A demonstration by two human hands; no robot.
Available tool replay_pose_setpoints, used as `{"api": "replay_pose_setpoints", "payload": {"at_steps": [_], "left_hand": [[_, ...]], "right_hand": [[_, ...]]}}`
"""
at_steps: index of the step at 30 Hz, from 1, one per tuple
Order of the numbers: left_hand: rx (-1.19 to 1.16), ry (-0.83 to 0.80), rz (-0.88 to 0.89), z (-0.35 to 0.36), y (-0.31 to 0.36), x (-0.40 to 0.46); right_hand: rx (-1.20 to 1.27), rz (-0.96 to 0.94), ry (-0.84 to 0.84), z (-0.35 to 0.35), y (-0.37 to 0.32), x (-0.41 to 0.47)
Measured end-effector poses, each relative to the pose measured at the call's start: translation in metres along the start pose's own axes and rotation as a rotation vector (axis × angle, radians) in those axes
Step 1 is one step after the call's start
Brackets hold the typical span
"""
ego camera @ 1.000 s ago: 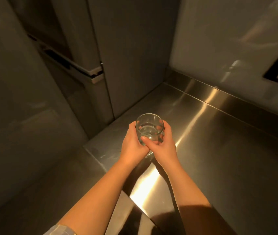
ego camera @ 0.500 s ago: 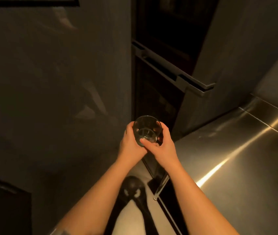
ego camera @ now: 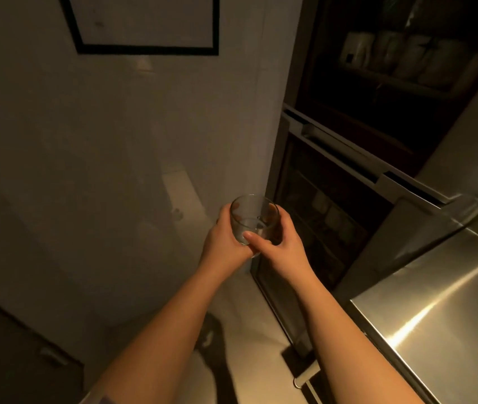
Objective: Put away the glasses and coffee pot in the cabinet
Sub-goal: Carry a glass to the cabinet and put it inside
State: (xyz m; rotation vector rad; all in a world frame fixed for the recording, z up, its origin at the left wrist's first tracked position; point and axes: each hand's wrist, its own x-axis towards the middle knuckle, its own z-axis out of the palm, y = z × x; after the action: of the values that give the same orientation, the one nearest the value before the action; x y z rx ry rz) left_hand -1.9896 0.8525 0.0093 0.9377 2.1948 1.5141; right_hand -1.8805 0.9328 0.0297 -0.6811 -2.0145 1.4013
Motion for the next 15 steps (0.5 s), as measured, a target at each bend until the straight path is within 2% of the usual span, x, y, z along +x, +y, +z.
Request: {"api": "replay_pose_setpoints", "payload": {"at_steps": [8, 15], "left_hand": [[-0.023, -0.031, 0.053, -0.004, 0.002, 0.066], [-0.036, -0.077, 0.111, 0.009, 0.011, 0.157]], "right_hand": [[0.031, -0.004, 0.064, 0.013, -0.001, 0.056], [-0.005, -0.016, 0.144, 0.003, 0.007, 0.141]]}}
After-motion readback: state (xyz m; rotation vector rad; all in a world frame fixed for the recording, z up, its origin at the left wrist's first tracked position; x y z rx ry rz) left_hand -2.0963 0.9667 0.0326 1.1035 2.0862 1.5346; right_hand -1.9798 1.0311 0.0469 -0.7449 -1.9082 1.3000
